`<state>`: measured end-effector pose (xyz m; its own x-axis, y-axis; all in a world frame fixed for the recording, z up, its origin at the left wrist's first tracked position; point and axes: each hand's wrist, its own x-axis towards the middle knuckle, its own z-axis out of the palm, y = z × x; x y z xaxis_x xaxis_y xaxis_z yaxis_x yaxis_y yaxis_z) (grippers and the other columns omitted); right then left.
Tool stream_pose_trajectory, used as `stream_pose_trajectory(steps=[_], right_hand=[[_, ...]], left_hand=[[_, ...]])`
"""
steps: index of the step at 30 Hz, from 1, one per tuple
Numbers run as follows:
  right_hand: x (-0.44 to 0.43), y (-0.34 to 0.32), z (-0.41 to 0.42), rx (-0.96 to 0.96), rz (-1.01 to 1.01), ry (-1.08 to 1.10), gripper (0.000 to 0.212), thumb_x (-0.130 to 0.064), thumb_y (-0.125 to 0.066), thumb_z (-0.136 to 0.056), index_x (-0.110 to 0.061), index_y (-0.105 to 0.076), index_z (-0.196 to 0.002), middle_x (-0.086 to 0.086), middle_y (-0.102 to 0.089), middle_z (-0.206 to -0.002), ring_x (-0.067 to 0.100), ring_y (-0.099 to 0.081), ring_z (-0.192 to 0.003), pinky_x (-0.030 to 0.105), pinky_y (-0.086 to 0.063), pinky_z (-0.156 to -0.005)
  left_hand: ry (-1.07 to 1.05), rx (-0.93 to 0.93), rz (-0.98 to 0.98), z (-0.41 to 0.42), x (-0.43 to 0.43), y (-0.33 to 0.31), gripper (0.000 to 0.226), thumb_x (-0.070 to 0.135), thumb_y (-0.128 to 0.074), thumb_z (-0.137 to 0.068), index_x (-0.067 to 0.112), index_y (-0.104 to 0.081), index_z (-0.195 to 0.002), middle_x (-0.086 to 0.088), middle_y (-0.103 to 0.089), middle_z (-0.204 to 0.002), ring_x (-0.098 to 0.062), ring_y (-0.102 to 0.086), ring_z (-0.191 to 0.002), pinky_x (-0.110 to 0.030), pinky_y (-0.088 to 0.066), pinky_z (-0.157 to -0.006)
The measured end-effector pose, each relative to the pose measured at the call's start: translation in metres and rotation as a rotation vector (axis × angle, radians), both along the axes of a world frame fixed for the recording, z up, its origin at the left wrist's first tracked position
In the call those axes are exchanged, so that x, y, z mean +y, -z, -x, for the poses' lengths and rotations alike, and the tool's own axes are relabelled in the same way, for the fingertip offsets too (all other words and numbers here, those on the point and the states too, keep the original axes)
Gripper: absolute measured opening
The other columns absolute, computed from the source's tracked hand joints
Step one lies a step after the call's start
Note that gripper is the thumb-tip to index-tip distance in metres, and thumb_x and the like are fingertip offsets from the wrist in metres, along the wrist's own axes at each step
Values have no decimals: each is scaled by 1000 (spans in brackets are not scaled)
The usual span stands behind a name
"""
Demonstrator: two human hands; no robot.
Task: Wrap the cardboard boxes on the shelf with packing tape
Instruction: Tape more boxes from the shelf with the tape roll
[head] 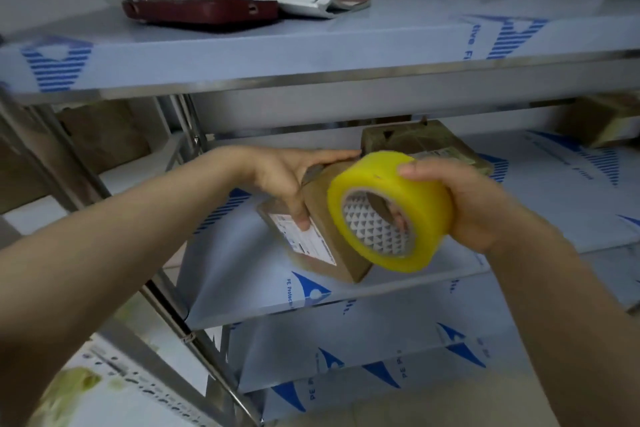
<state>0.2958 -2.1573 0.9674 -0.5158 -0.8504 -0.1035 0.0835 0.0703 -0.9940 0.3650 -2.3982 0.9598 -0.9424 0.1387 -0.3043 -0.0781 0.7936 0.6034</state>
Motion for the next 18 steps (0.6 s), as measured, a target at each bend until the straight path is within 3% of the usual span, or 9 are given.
stream_pose_trajectory(steps=[2,4,7,9,12,15,18], right_hand=[[-8,-18,-1,64,38,-31,31,-24,-80,-54,-12,-75,-83,10,-74,-83,23,-71,-73,33,-59,-65],[-27,-23,-4,85,6,11,39,-30,-76,-57,-9,-73,-89,11,-75,-83,24,-72,-74,34,-60,-66],[-60,-23,-8,64,20,144,38,-33,-77,-69,-7,-69,-96,12,-74,-86,25,-72,-76,37,-60,-71],[-80,-23,-7,96,-7,212,37,-41,-74,-77,-10,-67,-96,9,-74,-84,22,-72,-74,33,-60,-68],[-109,-24,-7,122,-39,244,58,-57,-70,-75,-9,-62,-108,10,-73,-89,24,-72,-76,35,-60,-72],[-127,-22,-7,57,-55,232,98,-71,-73,-50,-15,-51,-128,11,-67,-110,29,-68,-91,45,-56,-85],[-137,-6,11,-16,-49,221,112,-68,-74,-35,-16,-51,-132,14,-67,-111,33,-67,-95,50,-54,-89]], left_hand=[[-35,-8,-217,-9,-5,0,94,-8,-83,-60,38,-42,-132,12,-54,-133,-7,-54,-120,-29,-49,-97],[-135,44,-327,-16,-9,13,74,-15,-77,-58,27,-55,-115,7,-65,-114,-8,-63,-104,-26,-53,-88],[-487,178,-747,-19,-20,45,48,-4,-49,-54,8,-62,-98,-7,-65,-91,-17,-63,-80,-29,-50,-75],[-677,255,-1067,-19,-24,58,40,8,-48,-62,4,-61,-99,-12,-63,-92,-21,-59,-79,-29,-46,-76],[-897,421,-1001,-10,-18,64,22,17,-46,-91,9,-65,-99,-10,-68,-98,-23,-62,-90,-32,-50,-81],[-1077,515,-943,6,-8,67,21,17,-45,-94,12,-65,-92,-13,-69,-95,-30,-64,-93,-40,-55,-83],[-1206,530,-887,15,-11,72,24,20,-41,-94,13,-59,-81,-14,-65,-87,-31,-61,-87,-47,-51,-88]])
